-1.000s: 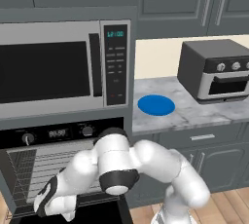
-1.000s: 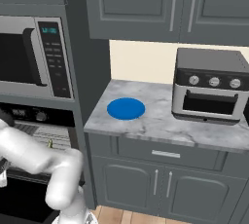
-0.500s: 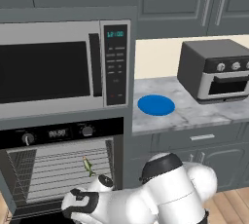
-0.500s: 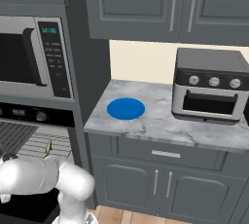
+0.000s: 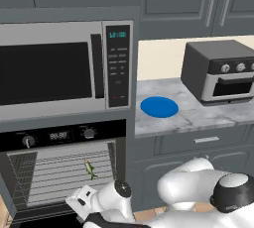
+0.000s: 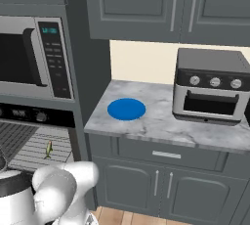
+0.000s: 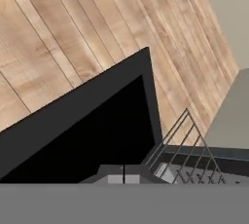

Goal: Take the fish from the oven and place it on the plate on the counter.

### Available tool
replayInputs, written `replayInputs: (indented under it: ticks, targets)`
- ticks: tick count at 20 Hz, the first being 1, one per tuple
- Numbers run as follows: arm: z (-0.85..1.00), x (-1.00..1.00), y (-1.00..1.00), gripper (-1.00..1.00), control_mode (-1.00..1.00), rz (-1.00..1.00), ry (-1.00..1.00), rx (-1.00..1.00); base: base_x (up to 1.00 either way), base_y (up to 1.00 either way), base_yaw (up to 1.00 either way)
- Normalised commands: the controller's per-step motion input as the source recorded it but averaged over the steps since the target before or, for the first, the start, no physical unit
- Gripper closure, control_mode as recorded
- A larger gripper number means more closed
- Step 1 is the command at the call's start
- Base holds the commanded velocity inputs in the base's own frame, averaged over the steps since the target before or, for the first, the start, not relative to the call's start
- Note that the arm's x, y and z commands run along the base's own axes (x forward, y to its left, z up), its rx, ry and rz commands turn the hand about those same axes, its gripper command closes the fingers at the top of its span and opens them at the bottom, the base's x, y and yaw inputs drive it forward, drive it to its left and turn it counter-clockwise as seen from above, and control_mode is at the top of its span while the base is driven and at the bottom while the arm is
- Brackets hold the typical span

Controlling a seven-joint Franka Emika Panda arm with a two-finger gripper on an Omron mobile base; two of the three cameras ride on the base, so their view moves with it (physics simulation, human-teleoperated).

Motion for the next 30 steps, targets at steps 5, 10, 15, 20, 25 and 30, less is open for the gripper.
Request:
replayInputs:
  ticks: [5,10,15,20,25,30]
  targets:
    - [1.00,0.11,0.03,1.00,-1.00,-0.26,-0.02,0.00,0.00,0.00,0.00]
    - [0.97,0.01,0.00,1.00,-1.00,-0.27,0.04,0.11,0.00,0.00,0.00]
    - [0.71,0.00,0.04,1.00,-1.00,-0.25,0.04,0.24,0.00,0.00,0.00]
    - [0.31,0.00,-0.09,1.00,-1.00,-0.31,0.10,0.25,0.00,0.00,0.00]
    - [0.01,0.10,-0.18,1.00,-1.00,-0.24,0.19,0.37,0.00,0.00,0.00]
    - [0.11,0.22,-0.05,1.00,-1.00,-0.15,0.28,0.34,0.00,0.00,0.00]
